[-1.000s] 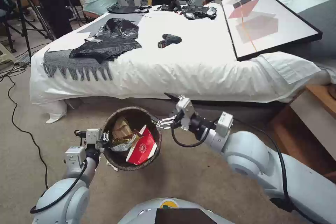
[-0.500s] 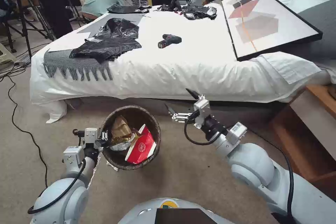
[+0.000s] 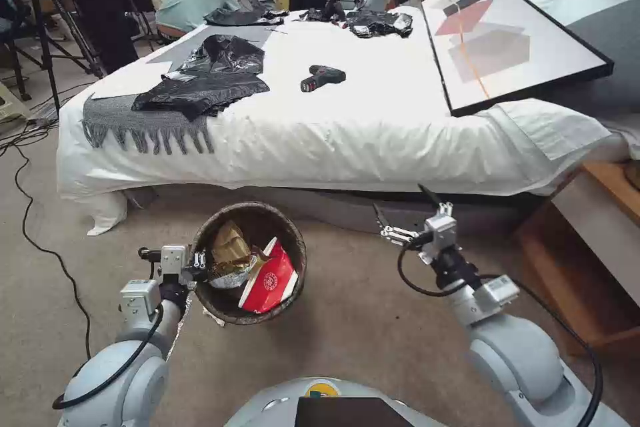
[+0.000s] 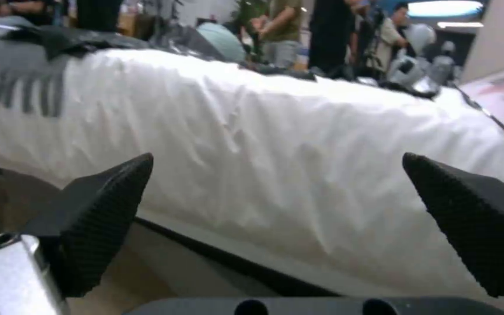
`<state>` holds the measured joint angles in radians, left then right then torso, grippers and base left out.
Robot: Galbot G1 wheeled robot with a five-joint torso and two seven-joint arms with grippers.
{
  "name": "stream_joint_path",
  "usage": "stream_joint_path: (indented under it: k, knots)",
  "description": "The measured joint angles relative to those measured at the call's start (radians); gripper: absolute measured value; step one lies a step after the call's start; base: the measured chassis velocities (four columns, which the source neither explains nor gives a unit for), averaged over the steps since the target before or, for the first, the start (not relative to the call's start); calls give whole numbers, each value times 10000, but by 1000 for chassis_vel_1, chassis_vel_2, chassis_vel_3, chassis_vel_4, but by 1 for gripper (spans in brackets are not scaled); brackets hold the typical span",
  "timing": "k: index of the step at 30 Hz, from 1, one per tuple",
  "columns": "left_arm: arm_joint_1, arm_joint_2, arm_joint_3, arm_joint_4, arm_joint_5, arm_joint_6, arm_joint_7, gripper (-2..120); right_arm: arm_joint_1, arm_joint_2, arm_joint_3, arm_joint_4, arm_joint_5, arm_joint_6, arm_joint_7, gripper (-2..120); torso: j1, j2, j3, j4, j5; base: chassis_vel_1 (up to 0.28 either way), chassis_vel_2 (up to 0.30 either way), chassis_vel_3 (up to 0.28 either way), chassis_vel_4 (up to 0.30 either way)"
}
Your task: Pick up the trash bin, then pick up the garbage from the floor and place it into the trash bin.
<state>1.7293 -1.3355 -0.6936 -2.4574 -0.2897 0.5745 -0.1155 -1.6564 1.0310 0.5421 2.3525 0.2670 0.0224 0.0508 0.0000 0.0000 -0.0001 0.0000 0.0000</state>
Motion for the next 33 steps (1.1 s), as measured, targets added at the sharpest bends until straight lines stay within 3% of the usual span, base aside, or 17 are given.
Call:
stream_joint_path:
  k: [3,8,11,20,33]
  knots:
    - [-4,23,-19,-13,0,-7,6,0,-708,768,461,-50,-499,457,-54,100,0,0,0,-1,0,0,0,0,0]
    - [-5,16,-23,-25,-1,-8,14,0,-1266,1427,741,-23,-836,763,-123,100,0,0,0,0,-1,0,0,0,0]
    - [9,-17,-25,-38,0,-10,18,0,-1787,2371,847,43,-1260,1153,-223,100,0,0,0,0,-1,0,0,0,0]
    - [2,-13,-7,-38,-1,-63,1,0,-1777,3935,598,-374,-2535,1847,-297,100,0,0,1,0,-2,0,0,0,0]
    - [24,-15,-21,-62,-7,85,65,0,-1654,4199,488,-451,-2737,1916,-98,100,0,0,1,0,0,0,0,0,0]
